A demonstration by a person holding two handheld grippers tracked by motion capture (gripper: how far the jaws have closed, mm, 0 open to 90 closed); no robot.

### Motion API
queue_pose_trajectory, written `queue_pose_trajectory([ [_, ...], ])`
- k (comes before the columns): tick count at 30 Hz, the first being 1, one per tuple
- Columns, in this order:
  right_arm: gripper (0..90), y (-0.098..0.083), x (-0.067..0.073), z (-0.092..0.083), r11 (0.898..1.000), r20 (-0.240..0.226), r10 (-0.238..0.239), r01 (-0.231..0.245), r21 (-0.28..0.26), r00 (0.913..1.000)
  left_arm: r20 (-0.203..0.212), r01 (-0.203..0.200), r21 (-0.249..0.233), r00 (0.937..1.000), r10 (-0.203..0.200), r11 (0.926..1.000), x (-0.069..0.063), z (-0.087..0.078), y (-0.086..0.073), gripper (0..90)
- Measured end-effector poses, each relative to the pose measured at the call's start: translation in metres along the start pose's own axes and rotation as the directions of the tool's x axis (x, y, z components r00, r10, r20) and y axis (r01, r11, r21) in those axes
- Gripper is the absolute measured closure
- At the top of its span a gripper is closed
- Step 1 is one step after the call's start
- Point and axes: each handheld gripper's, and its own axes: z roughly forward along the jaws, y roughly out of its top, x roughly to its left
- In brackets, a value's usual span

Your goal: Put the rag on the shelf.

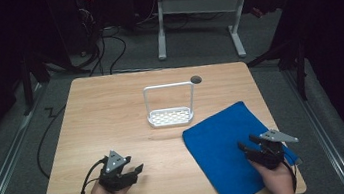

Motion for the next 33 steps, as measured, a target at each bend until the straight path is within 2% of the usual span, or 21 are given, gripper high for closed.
queue_pose_trajectory([
  [1, 43.1, 0.0, 0.001, 0.002, 1.0, 0.018, -0.031, 0.03, 0.007, 0.9994, -0.002, 0.043, -0.011, 0.9991, -0.043, 0.999, 0.007, 0.001, -0.001, 44.0],
  [3, 42.4, -0.001, 0.002, 0.004, 0.999, 0.028, -0.042, 0.041, 0.011, 0.9987, -0.004, 0.042, -0.011, 0.9991, -0.042, 0.9991, 0.009, 0.002, -0.001, 43.8],
  [5, 42.6, -0.002, -0.002, 0.006, 0.999, 0.03, -0.028, 0.027, 0.022, 0.9992, -0.021, 0.004, 0.002, 0.9998, -0.004, 1.0, 0.008, 0.005, -0.001, 42.9],
  [10, 42.9, -0.003, -0.007, 0.006, 1.0, 0.024, -0.017, 0.016, 0.018, 0.9996, -0.015, 0.005, 0.001, 0.9999, -0.005, 1.0, 0.008, 0.005, -0.002, 42.6],
  [13, 44.9, -0.004, -0.008, 0.006, 0.999, 0.021, -0.032, 0.032, 0.024, 0.9993, -0.016, 0.011, -0.004, 0.9998, -0.011, 0.9999, 0.008, 0.005, -0.002, 43.2],
  [15, 54.3, -0.006, -0.008, 0.008, 0.999, 0.013, -0.033, 0.033, 0.044, 0.9994, -0.004, 0.033, -0.011, 0.9994, -0.033, 0.9994, 0.009, 0.005, -0.002, 43.4],
  [16, 54.3, -0.006, -0.008, 0.008, 0.999, 0.013, -0.033, 0.033, 0.044, 0.9994, -0.004, 0.033, -0.011, 0.9994, -0.033, 0.9994, 0.009, 0.005, -0.002, 43.6],
  [17, 69.0, -0.007, -0.008, 0.01, 0.998, -0.012, -0.036, 0.037, 0.059, 0.9993, -0.001, 0.041, -0.016, 0.9992, -0.041, 0.999, 0.009, 0.006, -0.003, 43.6],
  [18, 69.0, -0.007, -0.008, 0.01, 0.998, -0.012, -0.036, 0.037, 0.059, 0.9993, -0.001, 0.041, -0.016, 0.9992, -0.041, 0.999, 0.009, 0.006, -0.003, 43.4],
  [20, 82.7, -0.007, -0.005, 0.012, 0.995, -0.044, -0.046, 0.049, 0.082, 0.998, 0.0, 0.036, -0.01, 0.9994, -0.036, 0.9993, 0.008, 0.007, -0.003, 42.9],
  [21, 86.5, -0.007, -0.002, 0.014, 0.993, -0.066, -0.063, 0.069, 0.093, 0.9958, 0.001, 0.035, -0.007, 0.9994, -0.035, 0.9994, 0.008, 0.007, -0.003, 42.5],
  [22, 90.0, -0.006, 0.009, 0.019, 0.986, -0.104, -0.116, 0.127, 0.105, 0.9878, 0.001, 0.035, -0.006, 0.9994, -0.035, 0.9994, 0.008, 0.007, -0.003, 42.0],
  [26, 90.0, -0.001, 0.033, 0.029, 0.963, -0.14, -0.212, 0.231, 0.138, 0.9672, 0.006, 0.044, -0.012, 0.999, -0.044, 0.9989, 0.008, 0.005, -0.003, 42.0],
  [29, 90.0, -0.002, 0.041, 0.037, 0.952, -0.161, -0.227, 0.254, 0.171, 0.9606, 0.016, 0.056, -0.021, 0.9983, -0.056, 0.9982, 0.009, 0.003, -0.002, 41.6],
  [33, 90.0, -0.001, 0.043, 0.041, 0.955, -0.168, -0.212, 0.24, 0.173, 0.9627, 0.016, 0.062, -0.027, 0.998, -0.062, 0.9977, 0.01, 0.002, -0.002, 41.4],
])
